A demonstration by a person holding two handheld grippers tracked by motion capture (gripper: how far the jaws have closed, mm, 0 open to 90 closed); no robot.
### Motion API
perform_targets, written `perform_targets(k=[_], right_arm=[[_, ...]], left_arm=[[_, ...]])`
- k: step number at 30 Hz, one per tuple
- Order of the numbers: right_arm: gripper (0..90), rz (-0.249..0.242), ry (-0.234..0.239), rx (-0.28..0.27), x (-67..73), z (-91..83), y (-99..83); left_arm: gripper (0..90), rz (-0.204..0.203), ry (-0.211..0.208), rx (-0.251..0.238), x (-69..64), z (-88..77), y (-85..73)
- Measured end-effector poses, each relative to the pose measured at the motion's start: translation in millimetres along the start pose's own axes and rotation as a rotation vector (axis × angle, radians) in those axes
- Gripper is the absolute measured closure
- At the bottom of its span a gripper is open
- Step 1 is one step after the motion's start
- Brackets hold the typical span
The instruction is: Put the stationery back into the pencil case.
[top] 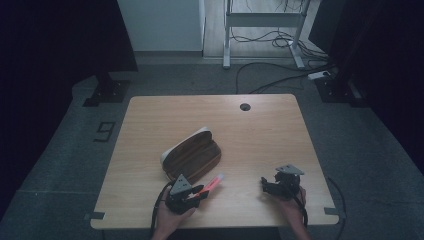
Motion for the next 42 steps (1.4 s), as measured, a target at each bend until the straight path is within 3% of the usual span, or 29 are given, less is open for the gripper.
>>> perform_targets(k=[9, 17, 26, 33, 42], right_arm=[[12.7, 0.0, 0.0, 0.0, 0.0, 0.0, 0.0], [12.7, 0.0, 0.0, 0.0, 0.0, 0.0, 0.0], [12.7, 0.0, 0.0, 0.0, 0.0, 0.0, 0.0], [12.7, 0.001, 0.0, 0.0, 0.0, 0.0, 0.0], [12.6, 0.001, 0.0, 0.0, 0.0, 0.1, 0.0]], left_arm=[[67.2, -0.023, -0.011, -0.058, 11.6, -20.6, 20.5], [67.2, -0.021, 0.007, -0.059, 26.9, -27.7, 33.9], [67.2, -0.032, 0.017, -0.047, 43.5, -27.1, 47.3], [67.1, -0.031, 0.05, -0.039, 60.5, -25.4, 56.6], [67.1, -0.055, 0.076, -0.034, 79.0, -24.5, 56.0]])
Point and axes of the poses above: each handheld gripper's, and its own axes: z roughly forward along the jaws, y roughly out of its top, x roughly to its left, the point moved 8 cm from there along z, roughly forward along the jaws, and after that the axes turned 4 degrees about -z, right-handed, at the moved point
